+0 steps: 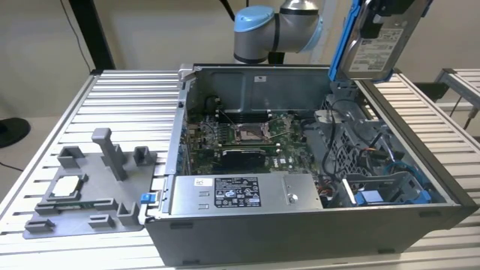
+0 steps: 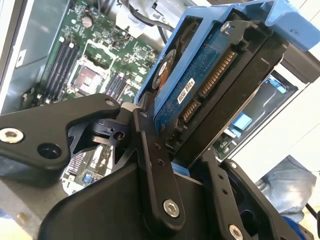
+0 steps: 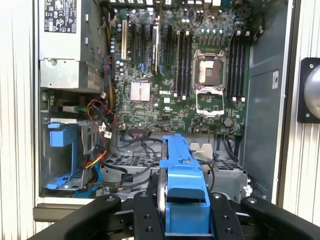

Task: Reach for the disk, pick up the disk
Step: 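Pick up the disk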

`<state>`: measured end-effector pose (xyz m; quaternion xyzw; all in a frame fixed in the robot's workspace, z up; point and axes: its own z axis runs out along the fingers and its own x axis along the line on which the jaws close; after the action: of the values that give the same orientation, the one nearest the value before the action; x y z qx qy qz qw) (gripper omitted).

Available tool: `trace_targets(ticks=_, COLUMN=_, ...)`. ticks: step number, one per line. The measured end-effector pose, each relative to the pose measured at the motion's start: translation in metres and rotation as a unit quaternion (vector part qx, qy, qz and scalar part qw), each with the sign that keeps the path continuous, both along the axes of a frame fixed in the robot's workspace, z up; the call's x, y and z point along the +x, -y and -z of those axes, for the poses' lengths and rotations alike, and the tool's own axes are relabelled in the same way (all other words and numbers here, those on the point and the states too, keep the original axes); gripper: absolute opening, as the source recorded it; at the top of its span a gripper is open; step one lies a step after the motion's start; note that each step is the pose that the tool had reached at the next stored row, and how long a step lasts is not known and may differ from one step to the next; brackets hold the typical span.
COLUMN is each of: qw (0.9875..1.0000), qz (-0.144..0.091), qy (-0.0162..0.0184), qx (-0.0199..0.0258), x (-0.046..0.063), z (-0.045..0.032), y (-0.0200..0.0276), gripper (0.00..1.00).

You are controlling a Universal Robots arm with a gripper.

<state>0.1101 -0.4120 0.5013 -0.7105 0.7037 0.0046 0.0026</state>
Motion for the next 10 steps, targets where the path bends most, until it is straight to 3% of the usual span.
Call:
trace_targets(ticks=5, qw=1.0000, qz=0.000, qy=-0.0001, qx=0.0000, x=0.000, z=0.0001, y=0.0061, gripper=0.00)
trace_targets(ticks=10, qw=1.0000, qz=0.000, qy=-0.0001, qx=0.0000, x=0.000, z=0.0002, y=0.0154, gripper=0.00)
